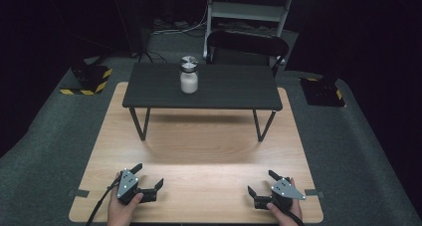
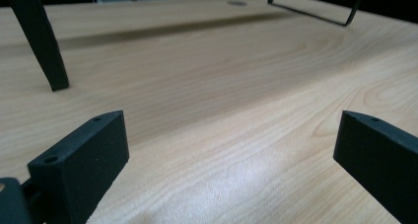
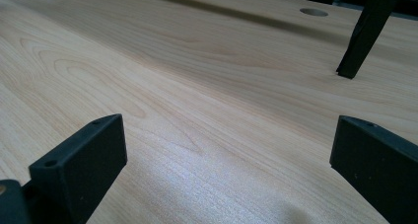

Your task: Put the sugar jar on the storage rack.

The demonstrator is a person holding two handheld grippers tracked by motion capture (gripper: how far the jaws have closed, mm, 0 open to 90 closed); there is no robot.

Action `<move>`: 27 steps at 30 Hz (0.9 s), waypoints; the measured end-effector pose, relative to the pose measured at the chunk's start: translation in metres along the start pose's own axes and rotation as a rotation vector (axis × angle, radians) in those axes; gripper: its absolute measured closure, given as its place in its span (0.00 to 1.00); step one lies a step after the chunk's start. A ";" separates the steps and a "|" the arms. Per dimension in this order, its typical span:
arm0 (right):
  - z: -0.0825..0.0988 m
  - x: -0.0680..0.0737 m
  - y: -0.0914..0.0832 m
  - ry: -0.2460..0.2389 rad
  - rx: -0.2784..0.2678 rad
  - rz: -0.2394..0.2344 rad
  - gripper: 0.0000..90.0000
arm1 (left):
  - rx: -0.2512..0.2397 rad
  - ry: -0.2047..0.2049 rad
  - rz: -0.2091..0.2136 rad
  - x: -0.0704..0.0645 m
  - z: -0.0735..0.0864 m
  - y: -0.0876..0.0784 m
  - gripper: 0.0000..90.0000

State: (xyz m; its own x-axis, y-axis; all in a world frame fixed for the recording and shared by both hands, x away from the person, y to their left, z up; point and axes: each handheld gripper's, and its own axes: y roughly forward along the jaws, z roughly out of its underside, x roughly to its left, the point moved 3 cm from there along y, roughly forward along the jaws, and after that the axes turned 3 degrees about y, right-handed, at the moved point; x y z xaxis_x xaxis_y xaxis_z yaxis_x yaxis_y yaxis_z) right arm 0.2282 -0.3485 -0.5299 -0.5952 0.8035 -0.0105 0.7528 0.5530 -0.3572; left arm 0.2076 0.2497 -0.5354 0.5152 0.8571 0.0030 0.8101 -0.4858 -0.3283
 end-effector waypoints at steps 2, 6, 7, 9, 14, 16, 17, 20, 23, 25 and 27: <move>0.000 0.000 0.000 -0.001 0.000 0.001 0.01 | 0.006 0.025 -0.008 -0.003 -0.001 0.000 0.01; -0.001 0.001 0.000 -0.003 0.005 0.000 0.01 | 0.045 0.078 0.002 -0.006 -0.007 0.003 0.01; -0.001 0.001 0.000 -0.003 0.005 0.001 0.01 | 0.055 0.084 0.002 -0.006 -0.008 0.004 0.01; -0.001 0.001 0.001 -0.004 0.008 0.003 0.01 | 0.058 0.083 0.000 -0.006 -0.009 0.004 0.01; -0.002 0.002 0.001 -0.007 0.014 0.005 0.01 | 0.050 0.089 0.007 -0.006 -0.007 0.002 0.01; -0.003 0.002 0.002 -0.005 0.016 0.004 0.01 | 0.050 0.088 0.008 -0.006 -0.007 0.002 0.01; -0.003 0.001 0.002 -0.004 0.016 0.005 0.01 | 0.053 0.085 0.009 -0.005 -0.008 0.003 0.01; -0.003 0.001 0.002 -0.001 0.017 0.005 0.01 | 0.057 0.083 0.010 -0.005 -0.008 0.003 0.01; -0.002 0.001 0.002 -0.003 0.013 0.004 0.01 | 0.059 0.081 0.014 -0.005 -0.009 0.003 0.01; -0.002 0.001 0.001 -0.007 0.012 0.003 0.01 | 0.062 0.080 0.015 -0.004 -0.009 0.004 0.01; -0.001 0.002 0.001 -0.010 0.009 0.005 0.01 | 0.062 0.081 0.015 -0.004 -0.009 0.004 0.01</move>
State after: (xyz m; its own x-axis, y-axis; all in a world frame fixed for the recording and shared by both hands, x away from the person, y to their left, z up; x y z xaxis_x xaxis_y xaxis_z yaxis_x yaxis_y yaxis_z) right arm 0.2281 -0.3466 -0.5289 -0.5945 0.8038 -0.0215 0.7530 0.5471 -0.3657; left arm 0.2108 0.2425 -0.5281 0.5499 0.8321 0.0728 0.7845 -0.4846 -0.3869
